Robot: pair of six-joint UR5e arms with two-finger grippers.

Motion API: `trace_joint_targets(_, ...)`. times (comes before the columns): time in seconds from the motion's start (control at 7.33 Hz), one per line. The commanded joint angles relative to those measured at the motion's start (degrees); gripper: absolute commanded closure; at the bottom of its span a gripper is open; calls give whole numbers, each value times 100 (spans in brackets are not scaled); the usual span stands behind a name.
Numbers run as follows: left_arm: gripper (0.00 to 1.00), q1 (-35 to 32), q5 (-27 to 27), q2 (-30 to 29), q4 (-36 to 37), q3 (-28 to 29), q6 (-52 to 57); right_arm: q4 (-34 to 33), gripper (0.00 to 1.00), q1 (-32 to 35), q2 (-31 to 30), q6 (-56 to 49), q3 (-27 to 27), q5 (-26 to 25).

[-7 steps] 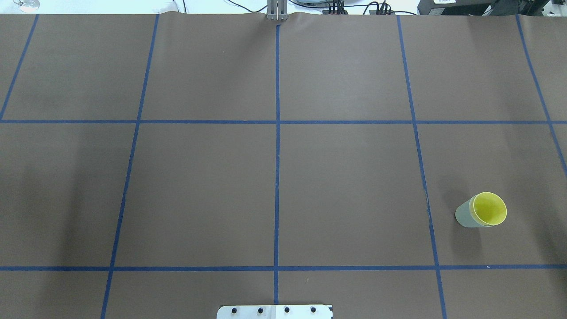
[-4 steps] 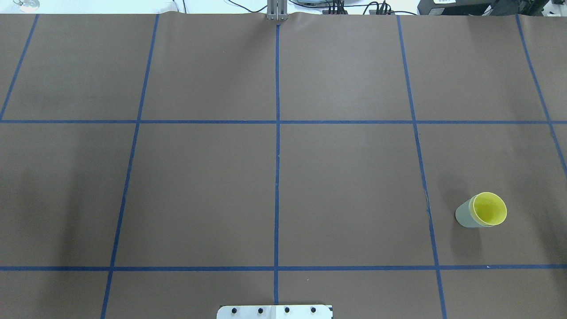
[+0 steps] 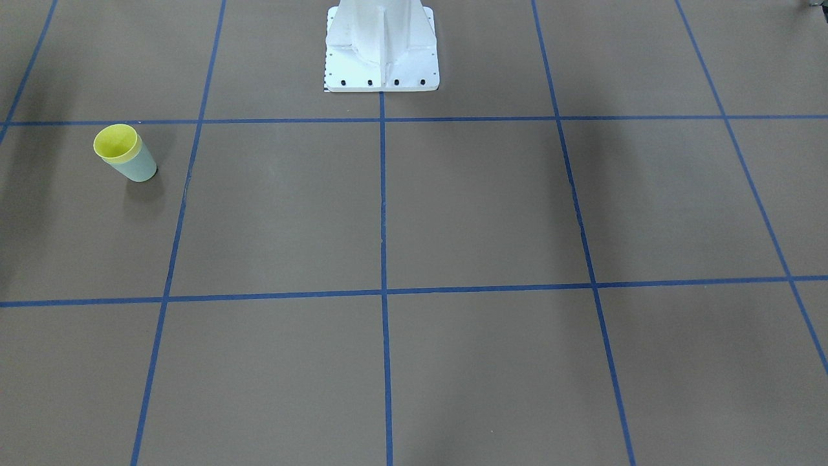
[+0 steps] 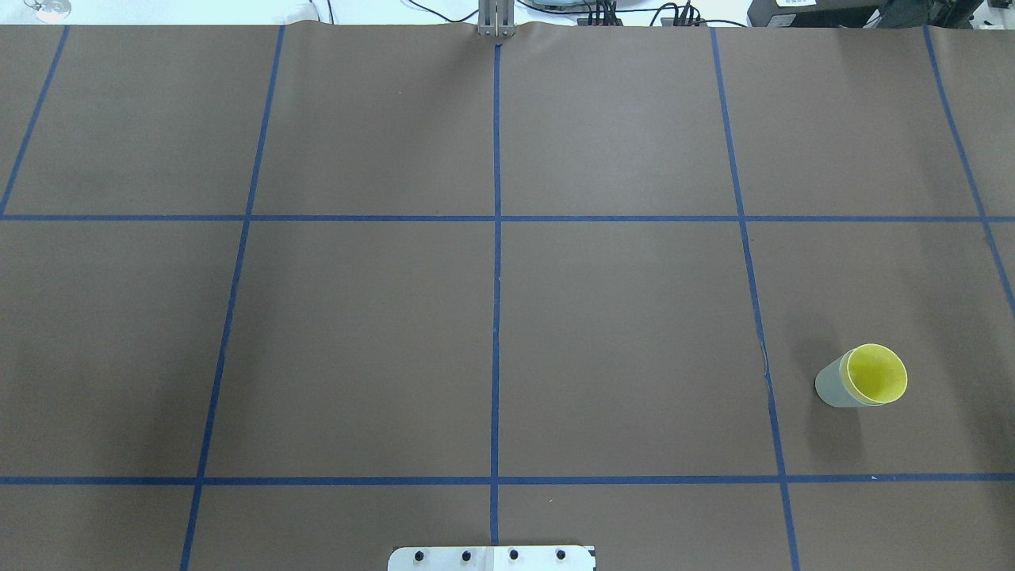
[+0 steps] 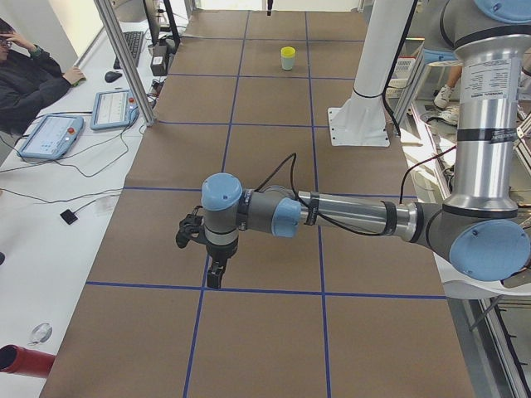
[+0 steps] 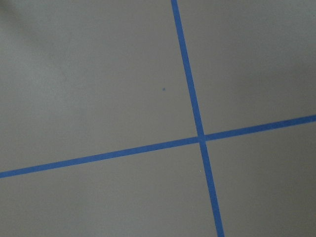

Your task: Transfer and stack yellow cup on green cup

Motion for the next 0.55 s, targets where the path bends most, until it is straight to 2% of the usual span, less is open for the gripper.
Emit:
trace_joint_targets(0.0,0,-7,-278,124,82,-24,34,-913,0,281,18,-1012,64,253)
trace_joint_targets(0.14,0,-7,-376,132,73,2,34,-1364,0,544,157,-1211,212,220)
trace_joint_targets(0.41,0,-7,-386,133,73,152,43,-1395,0,634,106,-1213,240,264)
